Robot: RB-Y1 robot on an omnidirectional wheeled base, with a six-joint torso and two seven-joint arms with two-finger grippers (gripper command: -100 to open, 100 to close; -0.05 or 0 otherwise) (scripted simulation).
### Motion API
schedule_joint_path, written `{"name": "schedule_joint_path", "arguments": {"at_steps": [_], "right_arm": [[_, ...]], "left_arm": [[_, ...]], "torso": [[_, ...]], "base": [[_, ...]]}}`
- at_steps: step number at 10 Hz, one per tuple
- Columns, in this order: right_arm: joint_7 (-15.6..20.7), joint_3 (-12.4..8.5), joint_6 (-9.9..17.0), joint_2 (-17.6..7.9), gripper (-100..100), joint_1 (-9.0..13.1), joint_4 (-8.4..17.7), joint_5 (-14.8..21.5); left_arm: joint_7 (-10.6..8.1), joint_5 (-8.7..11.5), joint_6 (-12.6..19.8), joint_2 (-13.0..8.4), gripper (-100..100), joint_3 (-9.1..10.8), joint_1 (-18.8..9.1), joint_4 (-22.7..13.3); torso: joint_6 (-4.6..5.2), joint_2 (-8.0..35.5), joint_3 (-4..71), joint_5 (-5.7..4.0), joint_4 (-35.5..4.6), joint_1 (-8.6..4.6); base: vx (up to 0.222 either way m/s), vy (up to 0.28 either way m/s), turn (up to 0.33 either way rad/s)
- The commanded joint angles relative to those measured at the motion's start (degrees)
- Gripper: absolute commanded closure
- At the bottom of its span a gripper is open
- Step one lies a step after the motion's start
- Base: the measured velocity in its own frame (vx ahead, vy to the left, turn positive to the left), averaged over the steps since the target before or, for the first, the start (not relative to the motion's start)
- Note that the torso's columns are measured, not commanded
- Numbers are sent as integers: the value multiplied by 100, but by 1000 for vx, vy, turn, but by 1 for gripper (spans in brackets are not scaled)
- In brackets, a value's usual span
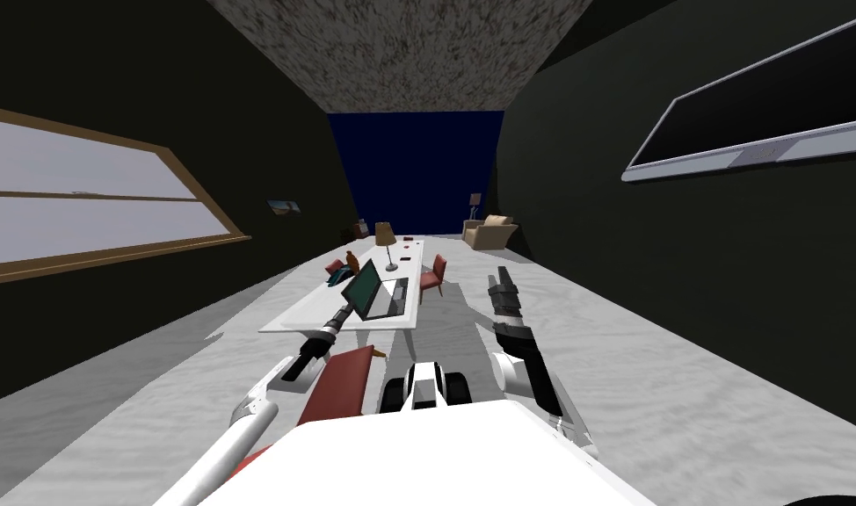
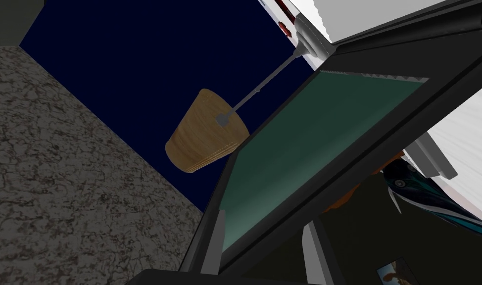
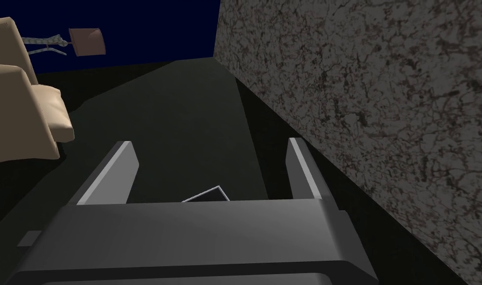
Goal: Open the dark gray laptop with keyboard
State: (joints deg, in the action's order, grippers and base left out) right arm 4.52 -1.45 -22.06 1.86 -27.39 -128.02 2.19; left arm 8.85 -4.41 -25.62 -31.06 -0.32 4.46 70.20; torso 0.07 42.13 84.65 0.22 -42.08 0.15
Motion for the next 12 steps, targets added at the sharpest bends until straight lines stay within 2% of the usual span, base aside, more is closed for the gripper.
{"name": "schedule_joint_path", "arguments": {"at_steps": [1, 2, 3, 4, 6, 7, 8, 9, 10, 12], "right_arm": [[0, 0, 0, 0, 0, 0, 0, 0], [0, 0, 0, 0, 0, 0, 0, 0], [0, 0, 0, 0, 0, 0, 0, 0], [0, 1, 0, 1, 0, 0, 0, 0], [0, 1, 0, 1, 0, 1, 0, 0], [0, 1, 0, 1, 0, 1, 0, 0], [0, 1, 0, 1, 0, 0, 0, 0], [0, 1, 0, 1, 0, 1, 0, 0], [0, 1, 0, 1, 0, 1, 0, 0], [0, 1, 0, 1, 0, 1, 0, 0]], "left_arm": [[74, -111, 256, 168, 100, 85, 323, 406], [74, -111, 256, 168, 100, 85, 323, 590], [87, -112, 220, 164, 100, 87, 284, 477], [262, -148, 21, 161, 100, -9, 0, 216], [262, -148, 21, 161, 100, -9, -94, -30], [436, -183, -182, 160, 100, -104, -358, -255], [436, -183, -182, 160, 100, -104, -473, -462], [436, -183, -182, 160, 100, -104, -473, -562], [609, -218, -385, 158, 100, -199, -737, -752], [609, -218, -385, 158, 100, -199, -853, -1032]], "torso": [[-13, -2, 0, 6, 10, 9], [-22, 1, 0, 5, 9, 14], [-16, 11, -5, -8, -8, 1], [-10, 12, -8, -13, -14, -6], [2, 15, -9, -20, -18, -27], [6, 5, -4, -13, -11, -18], [9, 2, -1, -12, -11, -25], [10, 4, -2, -16, -14, -24], [11, -2, 0, -7, -7, -11], [3, 14, -8, -20, -23, -19]], "base": [[25, 41, 6], [2, 15, 17], [0, 0, 0], [-19, -35, 92], [-18, -35, 30], [-16, -53, 91], [-19, -58, 46], [-9, -27, -8], [-30, -50, 68], [-16, -38, 21]]}}
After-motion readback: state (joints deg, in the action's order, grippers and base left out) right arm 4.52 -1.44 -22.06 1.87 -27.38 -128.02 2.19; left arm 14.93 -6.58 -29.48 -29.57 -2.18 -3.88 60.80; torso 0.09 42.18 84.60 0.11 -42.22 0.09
